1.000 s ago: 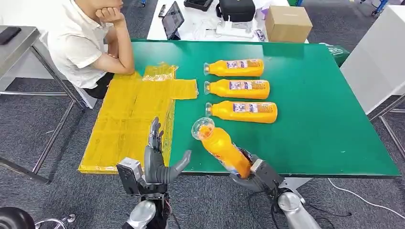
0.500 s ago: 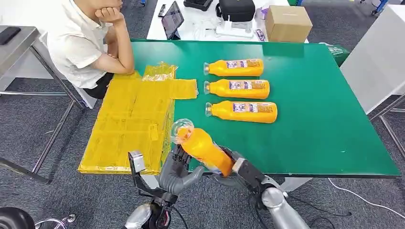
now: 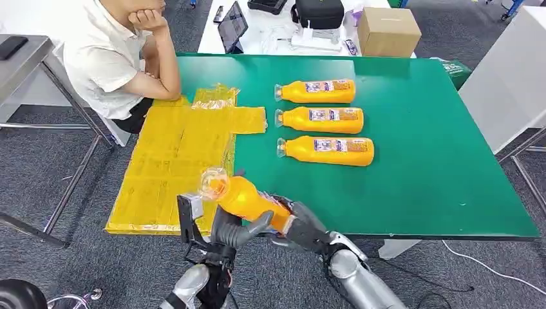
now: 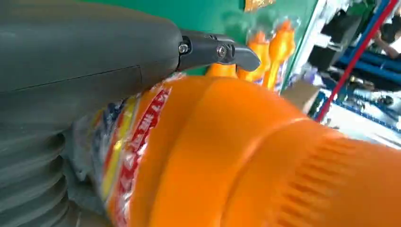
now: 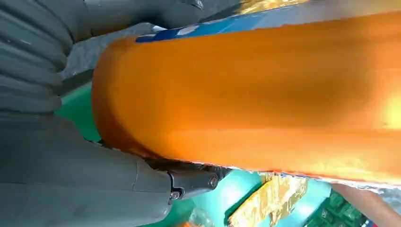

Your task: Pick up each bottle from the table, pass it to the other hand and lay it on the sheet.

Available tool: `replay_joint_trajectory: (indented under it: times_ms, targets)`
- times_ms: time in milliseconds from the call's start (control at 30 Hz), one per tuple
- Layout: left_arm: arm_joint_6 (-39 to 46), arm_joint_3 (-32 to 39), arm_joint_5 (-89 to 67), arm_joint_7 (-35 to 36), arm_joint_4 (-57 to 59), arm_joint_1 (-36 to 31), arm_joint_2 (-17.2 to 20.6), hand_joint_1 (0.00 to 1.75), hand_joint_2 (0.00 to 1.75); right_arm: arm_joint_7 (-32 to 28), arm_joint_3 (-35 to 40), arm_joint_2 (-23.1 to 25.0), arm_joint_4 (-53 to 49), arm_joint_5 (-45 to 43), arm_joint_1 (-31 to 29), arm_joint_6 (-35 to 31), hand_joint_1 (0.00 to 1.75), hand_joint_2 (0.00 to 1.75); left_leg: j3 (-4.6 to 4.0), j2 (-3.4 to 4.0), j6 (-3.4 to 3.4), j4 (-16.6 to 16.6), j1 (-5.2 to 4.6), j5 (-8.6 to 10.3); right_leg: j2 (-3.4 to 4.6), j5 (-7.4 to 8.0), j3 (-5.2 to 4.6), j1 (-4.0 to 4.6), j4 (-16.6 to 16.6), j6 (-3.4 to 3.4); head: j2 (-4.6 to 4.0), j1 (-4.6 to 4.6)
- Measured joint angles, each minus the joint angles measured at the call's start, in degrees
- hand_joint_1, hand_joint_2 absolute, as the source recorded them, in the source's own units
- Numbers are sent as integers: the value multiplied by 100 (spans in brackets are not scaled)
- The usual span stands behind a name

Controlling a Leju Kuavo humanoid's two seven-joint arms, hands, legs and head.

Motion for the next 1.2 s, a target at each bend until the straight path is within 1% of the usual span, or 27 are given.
replay_joint_trajectory:
  times_ms: [33, 67, 100, 233, 267, 300, 333, 367, 433, 600, 667, 700, 900, 967, 1000, 1100, 1200]
  targets:
    - [13, 4, 37, 0, 52, -52, -20, 0, 175, 11, 37, 17, 13, 0, -20, -13, 175, 175, 0, 1, 0, 0, 0, 0, 0, 0, 0, 0, 0, 0, 0, -4]
    - [5, 7, 104, 0, 111, -96, -37, 134, 175, 17, 89, 37, 32, -2, -39, -26, 175, 175, 0, 1, 0, 0, 0, 0, 1, 0, 0, -1, 0, 0, 0, -2]
    - [-72, 7, 178, 0, 146, -130, -57, 175, 175, 24, 133, 52, 54, -28, -62, -56, 175, 175, 0, 1, 0, 0, 0, 0, 1, 0, 0, -1, 0, 0, 0, 0]
    - [-430, 41, 471, -17, 175, -157, -74, 175, 175, 18, 272, 83, 159, -140, -147, -67, 175, 175, 0, 1, 0, 0, -1, 0, 0, 0, 0, -1, -1, 0, 0, 0]
    - [-483, 61, 498, -35, 172, -157, -74, 175, 175, -7, 293, 85, 188, -157, -164, -68, 171, 175, -1, 1, 0, 0, -1, 0, 0, 0, 0, -1, -1, 0, 0, -2]
    - [-518, 83, 518, -44, 170, -155, -74, 175, 175, -29, 308, 94, 212, -171, -180, -70, 145, 175, -1, 1, 0, 0, -1, 0, 1, 0, -2, -1, -1, 0, 0, -4]
    - [-538, 107, 538, -50, 162, -155, -74, 175, 175, -48, 327, 98, 240, -175, -203, -72, 17, 175, 0, 2, 0, 0, -1, 0, 1, 0, -2, -1, -1, 0, 0, -2]
    - [-549, 127, 540, -50, 162, -152, -74, 175, 175, -52, 343, 100, 262, -179, -224, -76, 0, 175, 0, 2, 0, 0, -1, 0, 1, 0, -2, -1, -1, 0, 0, -4]
    - [-663, 160, 582, -72, 142, -131, -74, 175, 175, -94, 365, 100, 289, -214, -239, -72, 0, 175, 0, 1, 0, 0, 0, 0, 1, 0, -2, 0, 0, 0, 0, -2]
    - [-1791, 398, 1281, 74, -94, 30, -11, 175, 175, -562, 472, 116, 304, -402, -231, 31, 0, 175, 1, 5, 0, 0, 0, 0, 2, 0, -3, 0, 0, 0, 0, 0]
    - [-1998, 491, 1403, 92, -191, 95, 37, 175, 175, -634, 520, 149, 304, -450, -232, 59, 0, 175, 0, 5, 0, 0, 0, 0, 2, 0, -6, 0, 0, 0, 0, -4]
    - [-2039, 520, 1429, 105, -227, 122, 48, 175, 175, -647, 533, 164, 308, -457, -232, 59, 0, 0, 0, 3, 0, 0, 0, 0, 1, 0, -6, 0, -1, 0, 0, -4]
    - [-2074, 581, 1274, 24, -348, 204, 68, 175, 175, -713, 566, 214, 334, -457, -235, 29, 0, 0, 0, 4, 0, 0, 0, 0, 2, 0, -6, -1, -1, 0, 0, -2]
    - [-1660, 570, 906, -46, -387, 182, 74, 175, 175, -739, 566, 258, 348, -406, -210, -180, 0, 0, 1, 4, 0, 0, 0, 0, 2, 0, -6, -1, -1, 0, 0, -2]
    - [-1281, 553, 567, -112, -387, 141, 77, 175, 175, -765, 566, 286, 345, -323, -164, -377, 0, 0, 0, 3, 0, 0, 0, 0, 1, 0, -6, 0, -1, 0, 0, 2]
    - [266, 518, -1055, -838, -324, -80, 107, 175, 175, -820, 573, 374, 252, 189, 67, -1420, 0, 0, -1, 3, 0, 0, 1, 0, 1, 0, -6, 1, 0, 0, 0, -2]
    - [987, 668, -1866, -975, -287, -292, 199, 175, 175, -896, 572, 332, -213, 705, 364, -2535, 0, 0, -2, 3, 0, 0, 2, 0, 1, 0, -6, 2, 1, 0, 0, 0]
